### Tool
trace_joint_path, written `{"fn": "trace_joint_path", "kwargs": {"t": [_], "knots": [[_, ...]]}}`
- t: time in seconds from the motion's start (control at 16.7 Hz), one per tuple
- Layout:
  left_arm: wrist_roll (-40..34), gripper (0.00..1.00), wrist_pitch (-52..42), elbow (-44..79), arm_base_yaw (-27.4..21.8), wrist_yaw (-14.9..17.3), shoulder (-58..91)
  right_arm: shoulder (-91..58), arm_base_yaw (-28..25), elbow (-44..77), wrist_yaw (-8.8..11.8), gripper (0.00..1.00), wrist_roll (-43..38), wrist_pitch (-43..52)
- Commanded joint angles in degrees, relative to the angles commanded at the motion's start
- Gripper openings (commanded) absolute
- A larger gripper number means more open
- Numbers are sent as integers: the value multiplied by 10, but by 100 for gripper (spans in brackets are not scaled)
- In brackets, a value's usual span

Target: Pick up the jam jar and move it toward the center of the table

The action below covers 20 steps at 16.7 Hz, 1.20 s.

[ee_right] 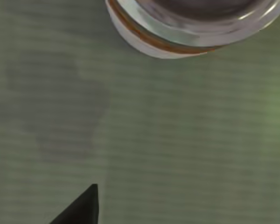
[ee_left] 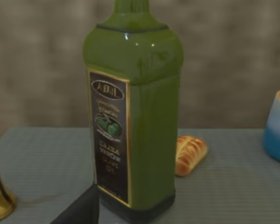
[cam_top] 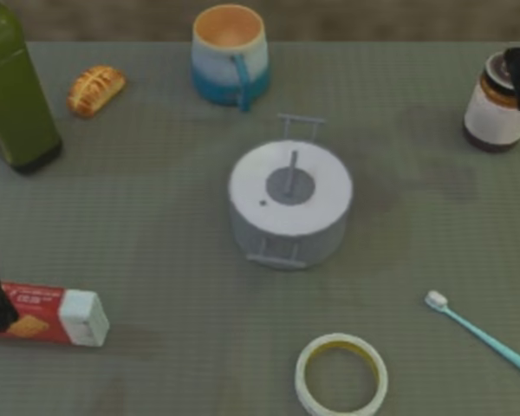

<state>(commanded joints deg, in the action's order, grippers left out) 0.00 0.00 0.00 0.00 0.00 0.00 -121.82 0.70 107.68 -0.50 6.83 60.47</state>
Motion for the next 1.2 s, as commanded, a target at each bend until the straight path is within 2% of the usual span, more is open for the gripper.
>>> {"fn": "trace_joint_path", "kwargs": {"t": [0.3,0.54,0.96,1.2], "knots": [[0,100,0,0,0,0,0,-156,-5,201,18,100,16,48],[0,100,0,0,0,0,0,-217,-8,291,29,100,25,61],[0,100,0,0,0,0,0,-223,-6,298,30,100,26,59],[0,100,0,0,0,0,0,-257,-10,289,29,100,24,16]]}}
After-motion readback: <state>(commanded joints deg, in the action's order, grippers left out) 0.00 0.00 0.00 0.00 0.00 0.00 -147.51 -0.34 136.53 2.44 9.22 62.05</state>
